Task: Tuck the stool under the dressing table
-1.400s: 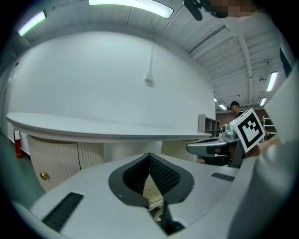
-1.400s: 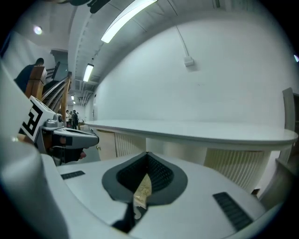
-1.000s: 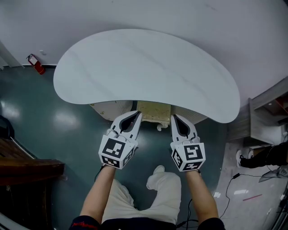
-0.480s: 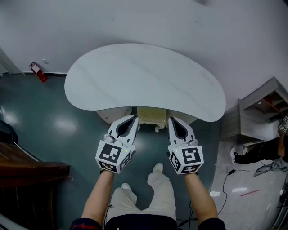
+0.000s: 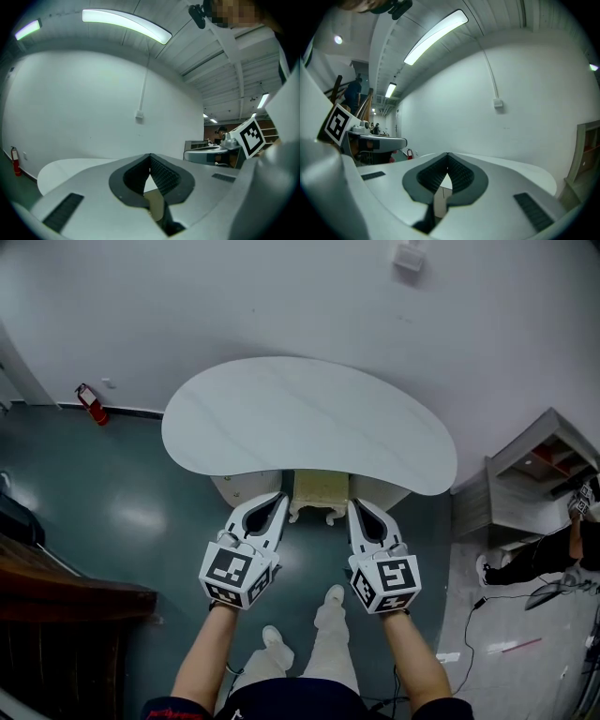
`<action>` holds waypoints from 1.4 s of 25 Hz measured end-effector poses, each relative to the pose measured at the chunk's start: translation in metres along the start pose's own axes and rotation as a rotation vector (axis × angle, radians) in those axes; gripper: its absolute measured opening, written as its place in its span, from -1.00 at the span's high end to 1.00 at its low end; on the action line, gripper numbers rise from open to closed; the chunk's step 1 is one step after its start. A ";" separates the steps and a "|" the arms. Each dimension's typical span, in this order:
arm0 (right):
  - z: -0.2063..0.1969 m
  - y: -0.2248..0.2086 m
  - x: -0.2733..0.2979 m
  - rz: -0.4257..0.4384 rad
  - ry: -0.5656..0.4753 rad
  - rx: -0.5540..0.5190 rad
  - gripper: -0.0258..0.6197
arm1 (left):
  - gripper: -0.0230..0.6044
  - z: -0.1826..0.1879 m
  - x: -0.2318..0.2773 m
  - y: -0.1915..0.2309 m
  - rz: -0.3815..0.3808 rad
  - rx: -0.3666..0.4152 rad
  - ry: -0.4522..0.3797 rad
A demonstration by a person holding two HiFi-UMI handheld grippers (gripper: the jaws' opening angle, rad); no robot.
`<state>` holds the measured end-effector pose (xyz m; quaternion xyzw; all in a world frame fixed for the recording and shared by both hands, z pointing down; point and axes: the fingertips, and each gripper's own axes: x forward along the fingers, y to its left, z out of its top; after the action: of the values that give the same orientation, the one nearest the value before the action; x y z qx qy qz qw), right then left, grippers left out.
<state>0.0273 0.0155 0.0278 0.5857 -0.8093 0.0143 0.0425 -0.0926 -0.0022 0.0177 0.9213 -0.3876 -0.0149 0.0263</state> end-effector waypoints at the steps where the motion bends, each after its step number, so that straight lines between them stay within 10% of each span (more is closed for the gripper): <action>1: 0.004 0.008 -0.003 0.002 -0.002 -0.003 0.87 | 0.88 0.004 -0.008 -0.002 -0.006 0.014 0.000; 14: 0.038 0.091 -0.050 0.042 -0.053 -0.006 0.87 | 0.87 0.040 -0.090 -0.022 -0.058 0.024 -0.032; 35: 0.075 0.046 -0.145 0.103 -0.139 -0.015 0.87 | 0.87 0.064 -0.079 -0.138 -0.042 0.043 -0.065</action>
<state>0.0244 0.1622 -0.0577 0.5424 -0.8395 -0.0300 -0.0102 -0.0521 0.1485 -0.0543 0.9286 -0.3691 -0.0369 -0.0066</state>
